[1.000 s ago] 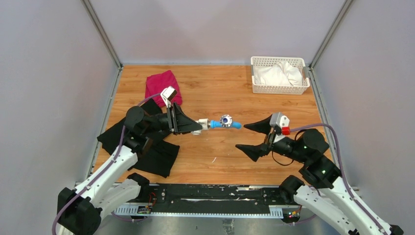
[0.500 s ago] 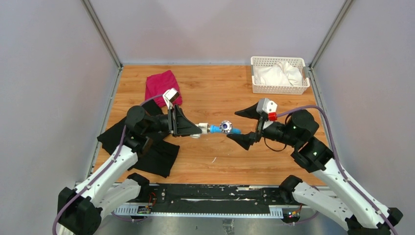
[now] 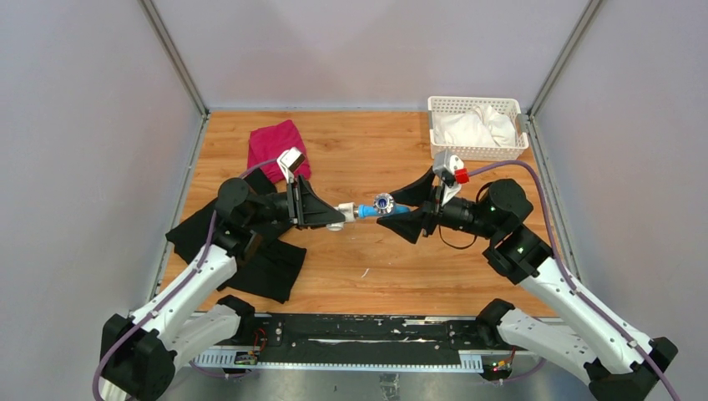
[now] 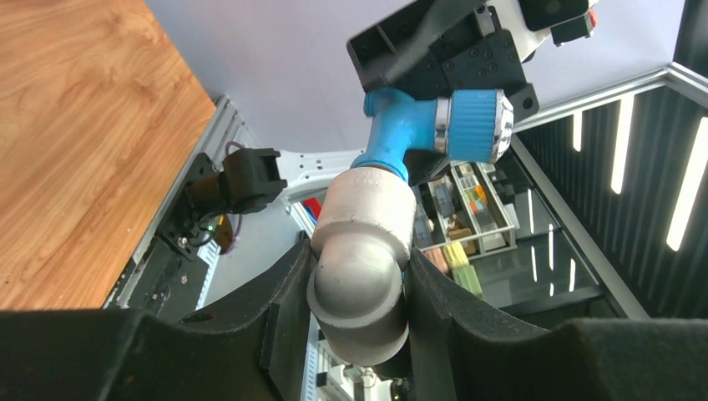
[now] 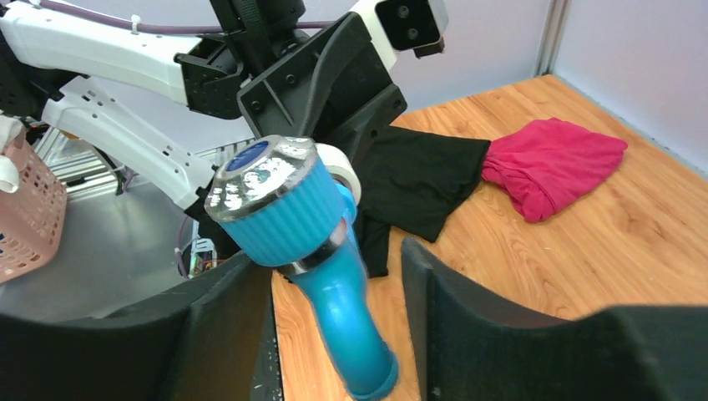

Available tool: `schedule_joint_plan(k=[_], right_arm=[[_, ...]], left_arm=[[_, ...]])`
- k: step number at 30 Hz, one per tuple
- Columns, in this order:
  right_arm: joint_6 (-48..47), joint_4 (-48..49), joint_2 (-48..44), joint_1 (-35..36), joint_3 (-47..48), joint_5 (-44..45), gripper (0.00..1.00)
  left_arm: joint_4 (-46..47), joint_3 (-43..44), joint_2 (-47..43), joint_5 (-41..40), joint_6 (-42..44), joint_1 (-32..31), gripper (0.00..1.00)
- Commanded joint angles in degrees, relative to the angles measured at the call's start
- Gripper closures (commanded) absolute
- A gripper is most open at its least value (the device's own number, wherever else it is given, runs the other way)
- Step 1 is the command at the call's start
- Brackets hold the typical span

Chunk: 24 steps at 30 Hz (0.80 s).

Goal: Install the water faucets

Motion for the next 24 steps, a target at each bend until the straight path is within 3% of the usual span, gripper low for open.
schedule_joint_plan(k=[1, 8, 10, 13, 15, 20, 23, 24], right_arm=[[6.00, 7.68, 1.49, -0.53, -0.12, -2.48, 0.43], [9.16, 9.29, 3.16, -0.46, 0.52, -2.74, 0.66], [10.00, 9.87, 3.32, -0.49, 0.44, -2.93, 0.68], [9.89, 9.78, 3.30, -0.53, 0.24, -3.25, 0.50], [9.54, 9.74, 3.14, -0.54, 0.19, -3.21, 0.46], [9.80, 10.86, 3.40, -0.50, 0.55, -4.28, 0.72], [10.54, 11.80, 3.82, -0.52, 0.30, -4.96, 0.99], [11.11, 12.25, 3.98, -0.47, 0.08, -4.88, 1.00]], left_arm=[[0.36, 0.42, 1.16, 1.78, 2.19, -0.10, 1.00], [0.43, 0.02, 0.63, 1.12, 3.77, -0.10, 1.00], [0.41, 0.02, 0.46, 0.87, 4.23, -0.10, 1.00], [0.36, 0.14, 1.04, 1.47, 3.99, -0.08, 1.00], [0.36, 0.11, 1.50, 2.13, 3.71, -0.10, 1.00], [0.36, -0.13, 2.23, 2.83, 3.45, -0.10, 1.00], [0.37, -0.24, 2.54, 2.80, 3.56, -0.10, 1.00], [0.40, -0.17, 2.75, 2.86, 3.56, -0.10, 1.00]])
